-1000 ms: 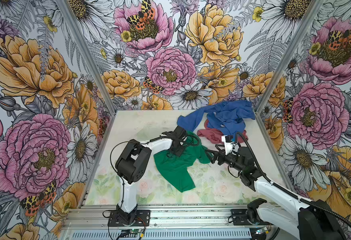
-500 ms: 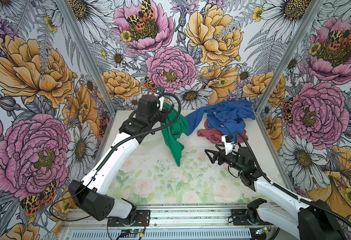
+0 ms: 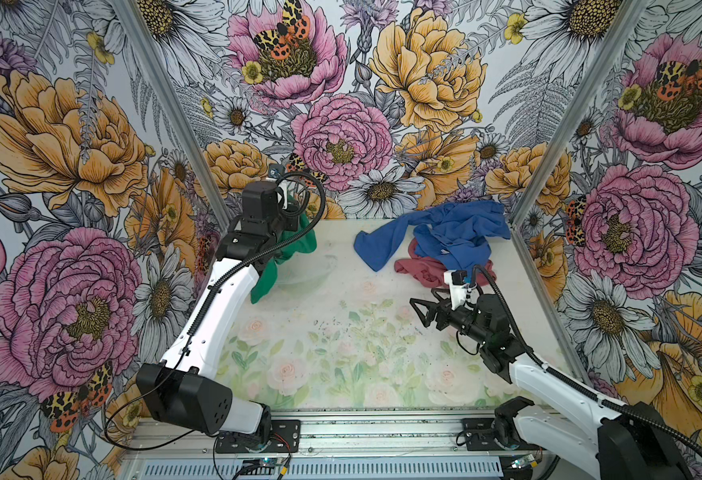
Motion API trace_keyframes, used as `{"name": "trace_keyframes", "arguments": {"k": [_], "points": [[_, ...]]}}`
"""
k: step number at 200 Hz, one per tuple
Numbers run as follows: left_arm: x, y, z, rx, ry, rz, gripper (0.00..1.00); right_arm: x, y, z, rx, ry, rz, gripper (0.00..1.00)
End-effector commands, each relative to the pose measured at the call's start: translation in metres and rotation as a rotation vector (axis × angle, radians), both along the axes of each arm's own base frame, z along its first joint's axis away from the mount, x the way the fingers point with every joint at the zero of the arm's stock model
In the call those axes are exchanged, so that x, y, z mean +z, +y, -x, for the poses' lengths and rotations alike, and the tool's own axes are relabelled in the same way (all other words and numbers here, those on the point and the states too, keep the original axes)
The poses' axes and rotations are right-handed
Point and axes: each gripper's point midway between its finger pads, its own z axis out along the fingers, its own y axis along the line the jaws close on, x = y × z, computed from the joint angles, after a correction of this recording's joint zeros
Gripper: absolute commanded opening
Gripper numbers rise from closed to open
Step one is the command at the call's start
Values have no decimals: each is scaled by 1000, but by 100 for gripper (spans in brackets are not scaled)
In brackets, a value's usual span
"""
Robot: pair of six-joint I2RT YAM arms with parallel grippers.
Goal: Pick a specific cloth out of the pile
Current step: 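Grasp the green shirt with the left gripper while the right gripper releases and withdraws, then lower the green shirt onto the table with the left gripper and release it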
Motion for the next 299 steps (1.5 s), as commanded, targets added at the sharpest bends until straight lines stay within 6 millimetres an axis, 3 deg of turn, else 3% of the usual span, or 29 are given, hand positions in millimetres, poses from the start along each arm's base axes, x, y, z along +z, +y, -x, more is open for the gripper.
{"name": "trace_keyframes", "arguments": {"k": [1, 39, 59, 75, 98, 121, 149, 164, 176, 196, 216, 247, 267, 285, 299], "points": [[-16, -9, -6, -39, 9, 24, 0, -1, -1, -1, -8, -15, 7, 99], [-61, -35, -11, -127, 103, 24, 0, -6, 1, -3, -3, 3, 11, 99], [-71, -34, -18, -113, 112, 40, 0, -9, 1, -4, -5, 14, 15, 99], [-77, -13, -26, -28, 114, 55, 0, -11, 0, -5, -8, 15, 20, 99], [-88, 34, -23, 170, 142, 62, 0, -12, 0, -5, -12, 19, 25, 99], [-97, 72, 3, 340, 167, 121, 0, -13, -1, -6, -17, 20, 29, 99], [-117, 98, 43, 447, 177, 232, 0, -14, 1, -8, -12, 25, 26, 99], [-138, 107, 59, 495, 206, 253, 0, -14, 2, -8, -4, 30, 22, 99], [-164, 111, 65, 534, 257, 258, 7, -16, 3, -8, -3, 34, 20, 99], [-204, 114, 55, 560, 399, 236, 0, -16, 4, -9, 1, 41, 15, 99], [-236, 100, 39, 505, 547, 242, 0, -17, 4, -9, 1, 43, 21, 99], [-262, 85, 16, 418, 632, 246, 1, -17, 0, -8, -15, 37, 37, 99], [-267, 91, 10, 410, 649, 194, 10, -17, -1, -8, -19, 35, 40, 99], [-262, 90, 13, 361, 664, 151, 38, -17, 0, -8, -15, 38, 40, 99], [-241, 83, 20, 302, 630, 125, 57, -17, 0, -8, -14, 40, 42, 99]]}}
